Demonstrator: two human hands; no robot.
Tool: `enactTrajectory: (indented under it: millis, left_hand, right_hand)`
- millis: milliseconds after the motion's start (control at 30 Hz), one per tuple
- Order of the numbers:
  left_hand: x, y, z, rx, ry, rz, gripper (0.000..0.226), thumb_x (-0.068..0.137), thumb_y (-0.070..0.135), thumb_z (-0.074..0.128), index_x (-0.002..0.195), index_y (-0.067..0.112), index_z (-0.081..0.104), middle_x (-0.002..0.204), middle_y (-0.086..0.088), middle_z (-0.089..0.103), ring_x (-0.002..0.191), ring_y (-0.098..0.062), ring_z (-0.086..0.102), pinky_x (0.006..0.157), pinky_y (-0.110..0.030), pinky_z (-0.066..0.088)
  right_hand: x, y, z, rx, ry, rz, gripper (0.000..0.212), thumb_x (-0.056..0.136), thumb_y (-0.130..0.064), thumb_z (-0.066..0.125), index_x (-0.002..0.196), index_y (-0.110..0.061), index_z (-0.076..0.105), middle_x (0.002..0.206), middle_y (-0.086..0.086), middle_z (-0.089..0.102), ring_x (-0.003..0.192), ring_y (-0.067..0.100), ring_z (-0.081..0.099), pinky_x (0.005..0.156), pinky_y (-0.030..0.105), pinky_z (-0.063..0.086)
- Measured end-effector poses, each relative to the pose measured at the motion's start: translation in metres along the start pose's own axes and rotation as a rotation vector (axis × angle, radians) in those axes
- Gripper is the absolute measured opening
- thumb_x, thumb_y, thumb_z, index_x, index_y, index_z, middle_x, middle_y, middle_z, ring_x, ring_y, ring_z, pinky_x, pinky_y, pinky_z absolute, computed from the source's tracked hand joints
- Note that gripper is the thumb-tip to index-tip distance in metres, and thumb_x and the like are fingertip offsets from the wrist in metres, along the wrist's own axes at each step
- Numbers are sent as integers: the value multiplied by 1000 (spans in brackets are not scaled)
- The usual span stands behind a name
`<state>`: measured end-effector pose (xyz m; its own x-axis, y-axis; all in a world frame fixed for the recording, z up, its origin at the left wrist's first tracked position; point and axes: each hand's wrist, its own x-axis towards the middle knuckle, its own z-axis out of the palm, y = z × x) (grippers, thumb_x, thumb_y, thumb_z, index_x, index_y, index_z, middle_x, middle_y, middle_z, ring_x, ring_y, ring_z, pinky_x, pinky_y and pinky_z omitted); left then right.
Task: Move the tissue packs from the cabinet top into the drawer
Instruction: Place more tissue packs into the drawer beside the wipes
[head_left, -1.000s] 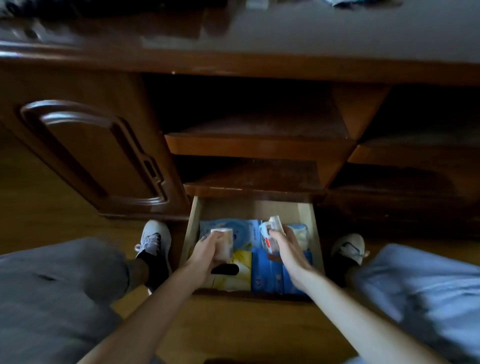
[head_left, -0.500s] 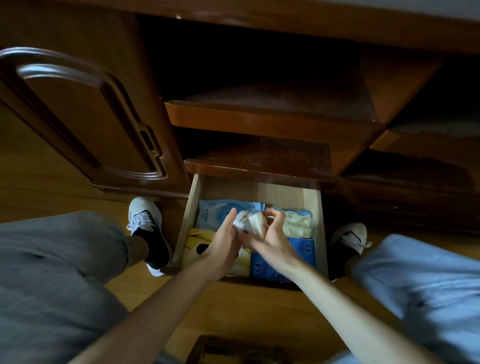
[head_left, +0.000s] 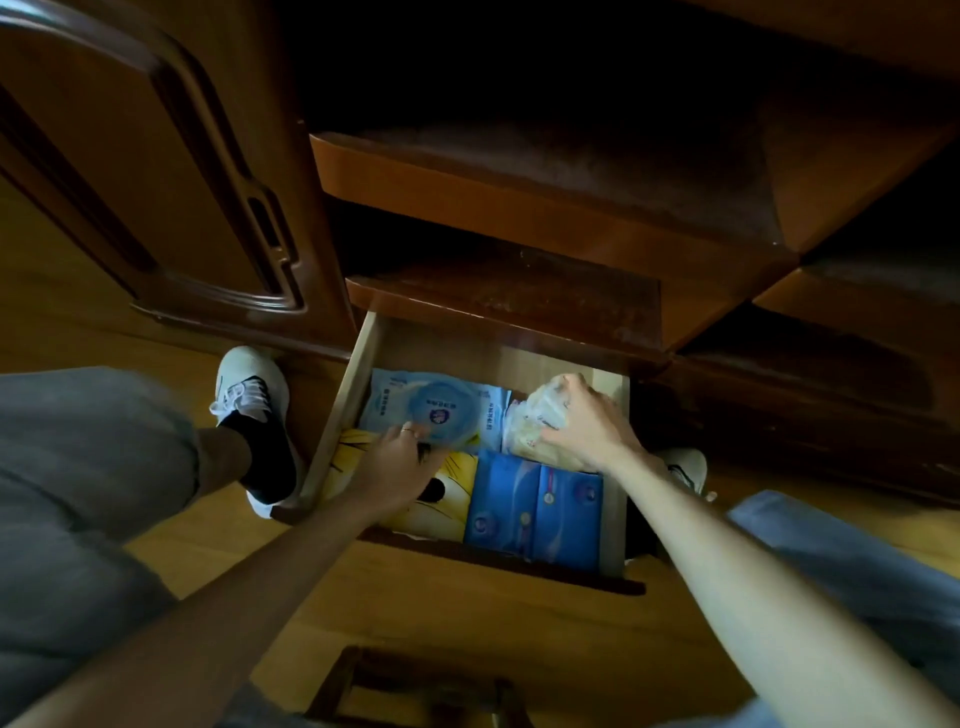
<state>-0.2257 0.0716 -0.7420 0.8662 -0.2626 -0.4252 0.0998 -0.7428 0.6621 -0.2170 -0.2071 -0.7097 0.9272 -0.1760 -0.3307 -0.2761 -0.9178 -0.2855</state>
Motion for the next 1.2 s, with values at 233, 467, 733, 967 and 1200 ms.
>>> enactTrajectory:
  millis: [233, 467, 733, 967, 1200]
  left_hand:
    - [12, -37, 8, 476, -59, 133, 60, 99, 48, 46, 152, 24, 34, 152, -1, 40, 144, -23, 29, 117, -49, 26]
    - [14, -40, 28, 755, -81, 143, 80, 95, 67, 37, 158, 22, 16, 164, 0, 21, 153, -23, 11, 116, -69, 13]
    - [18, -35, 35, 754, -103, 108, 80, 96, 67, 34, 159, 21, 13, 166, -1, 16, 154, -24, 5, 114, -73, 9]
    - [17, -38, 36, 748, -58, 122, 83, 93, 70, 23, 159, 20, 16, 165, -1, 20, 154, -23, 9, 113, -72, 10]
    - [15, -35, 35, 731, -54, 133, 80, 93, 68, 26, 157, 20, 21, 160, -1, 26, 152, -24, 14, 113, -73, 11]
  right_hand:
    - [65, 24, 27, -389, 24, -212, 57, 84, -35, 77, 126, -17, 43, 127, 12, 63, 114, 30, 61, 67, 30, 35]
    - [95, 42, 41, -555, -65, -27, 62, 87, -31, 69, 139, -19, 38, 139, 12, 59, 128, 31, 54, 107, 42, 41]
    - [101, 45, 56, -372, -211, 58, 75, 90, -73, 23, 144, -23, 40, 154, 15, 46, 145, 33, 33, 118, 49, 17]
    - [102, 35, 63, -480, -134, -29, 48, 104, -46, 35, 143, -19, 41, 145, 14, 55, 136, 33, 45, 111, 49, 31]
    - [108, 33, 61, -403, -117, 93, 41, 101, -26, 42, 142, -22, 47, 143, 12, 56, 134, 34, 49, 114, 47, 31]
